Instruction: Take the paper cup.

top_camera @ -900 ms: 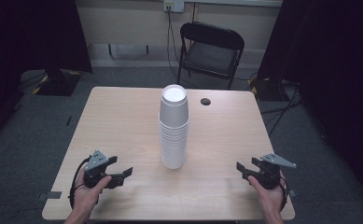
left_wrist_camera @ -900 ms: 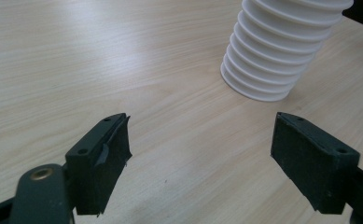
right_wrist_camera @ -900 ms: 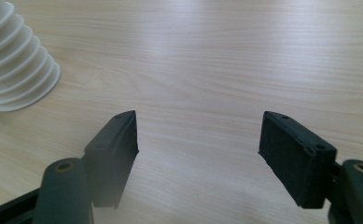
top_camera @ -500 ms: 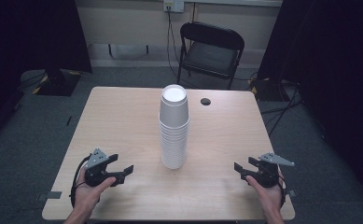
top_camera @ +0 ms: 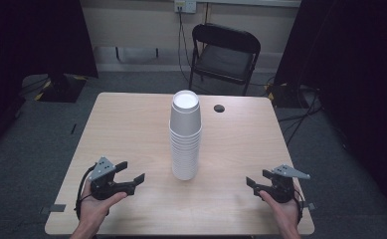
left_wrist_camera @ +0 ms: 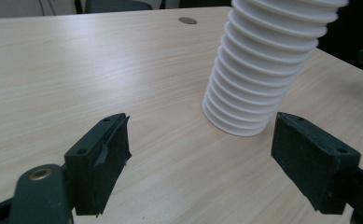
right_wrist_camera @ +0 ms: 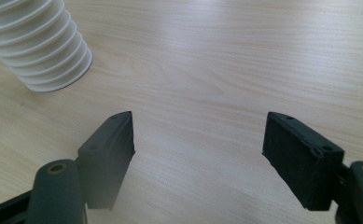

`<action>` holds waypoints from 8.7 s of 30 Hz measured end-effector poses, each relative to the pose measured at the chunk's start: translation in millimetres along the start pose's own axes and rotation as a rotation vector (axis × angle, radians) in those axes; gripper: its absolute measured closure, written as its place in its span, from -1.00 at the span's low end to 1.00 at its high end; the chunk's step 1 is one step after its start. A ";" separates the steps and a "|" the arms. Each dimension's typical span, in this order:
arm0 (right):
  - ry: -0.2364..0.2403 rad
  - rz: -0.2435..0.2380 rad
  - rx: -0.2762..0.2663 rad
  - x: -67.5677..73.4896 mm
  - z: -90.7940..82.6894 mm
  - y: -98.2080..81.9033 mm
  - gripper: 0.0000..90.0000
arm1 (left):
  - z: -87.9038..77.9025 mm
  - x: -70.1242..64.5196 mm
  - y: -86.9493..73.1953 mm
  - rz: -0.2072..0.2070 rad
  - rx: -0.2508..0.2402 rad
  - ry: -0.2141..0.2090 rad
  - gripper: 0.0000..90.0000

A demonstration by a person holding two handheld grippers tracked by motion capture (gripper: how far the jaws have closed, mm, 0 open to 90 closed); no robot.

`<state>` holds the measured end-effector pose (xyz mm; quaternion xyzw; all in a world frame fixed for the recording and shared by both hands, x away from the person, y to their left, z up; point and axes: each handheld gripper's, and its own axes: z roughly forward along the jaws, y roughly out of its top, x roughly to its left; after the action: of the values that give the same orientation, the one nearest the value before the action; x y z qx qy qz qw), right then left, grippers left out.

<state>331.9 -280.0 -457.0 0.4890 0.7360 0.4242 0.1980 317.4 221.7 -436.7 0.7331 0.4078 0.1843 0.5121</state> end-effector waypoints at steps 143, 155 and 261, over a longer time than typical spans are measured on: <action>0.042 -0.031 0.092 5.5 18.1 -6.2 -0.49 | 86.7 -73.2 200.6 0.195 -0.102 -0.188 -0.68; 0.043 -0.027 0.092 5.1 18.1 -6.3 -0.49 | 80.4 -72.4 209.4 0.177 -0.129 -0.201 -0.67; 0.035 -0.041 0.073 11.2 14.9 -4.6 -0.50 | -16.3 -29.3 141.6 0.018 -0.327 -0.138 -0.66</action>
<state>334.9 -264.4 -467.8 0.4734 0.7641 0.4015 0.1756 346.5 188.2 -298.1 0.6545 0.3298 0.2021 0.6496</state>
